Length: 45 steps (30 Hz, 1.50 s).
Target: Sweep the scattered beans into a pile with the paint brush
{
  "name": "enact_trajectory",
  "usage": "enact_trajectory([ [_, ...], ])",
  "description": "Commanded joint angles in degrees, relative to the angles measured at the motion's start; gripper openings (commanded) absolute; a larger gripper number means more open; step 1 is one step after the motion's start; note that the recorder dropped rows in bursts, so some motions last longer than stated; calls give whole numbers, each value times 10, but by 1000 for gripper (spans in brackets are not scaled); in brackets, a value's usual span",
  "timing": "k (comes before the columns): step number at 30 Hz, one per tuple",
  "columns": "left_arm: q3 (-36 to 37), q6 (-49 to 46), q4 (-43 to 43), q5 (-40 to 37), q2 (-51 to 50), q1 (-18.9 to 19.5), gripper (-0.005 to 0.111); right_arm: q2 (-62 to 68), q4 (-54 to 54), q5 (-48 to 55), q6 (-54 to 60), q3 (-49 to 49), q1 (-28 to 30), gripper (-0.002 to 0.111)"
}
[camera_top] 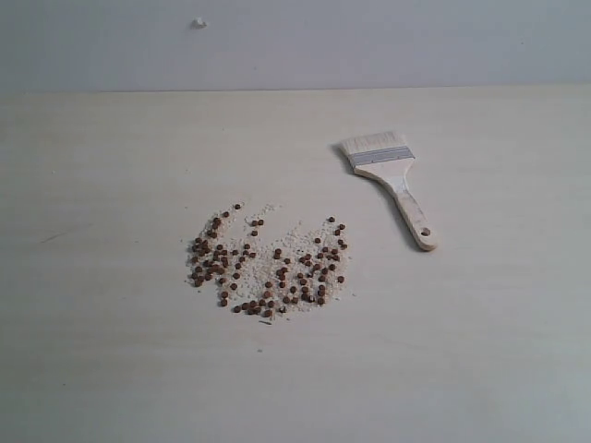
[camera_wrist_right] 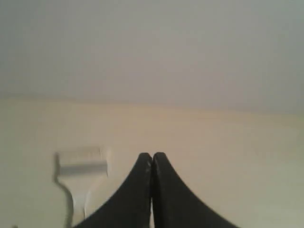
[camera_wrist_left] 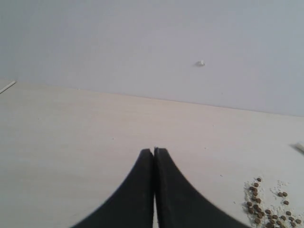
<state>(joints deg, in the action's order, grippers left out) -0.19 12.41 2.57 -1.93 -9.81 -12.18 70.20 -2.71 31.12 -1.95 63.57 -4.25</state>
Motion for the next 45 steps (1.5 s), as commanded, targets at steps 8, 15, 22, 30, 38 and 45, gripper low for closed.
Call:
enact_trajectory([
  [8,2,-2,-3,1,5,2,0,308,27,388,49,168,2,0],
  [15,2,-2,-3,1,5,2,0,427,81,370,92,180,-41,0],
  [22,2,-2,-3,1,5,2,0,513,81,364,89,318,-104,26],
  [30,2,-2,-3,1,5,2,0,620,75,355,78,389,-115,56],
  [38,2,-2,-3,1,5,2,0,646,63,304,64,394,-115,56],
  [45,2,-2,-3,1,5,2,0,646,66,257,57,394,-115,56],
])
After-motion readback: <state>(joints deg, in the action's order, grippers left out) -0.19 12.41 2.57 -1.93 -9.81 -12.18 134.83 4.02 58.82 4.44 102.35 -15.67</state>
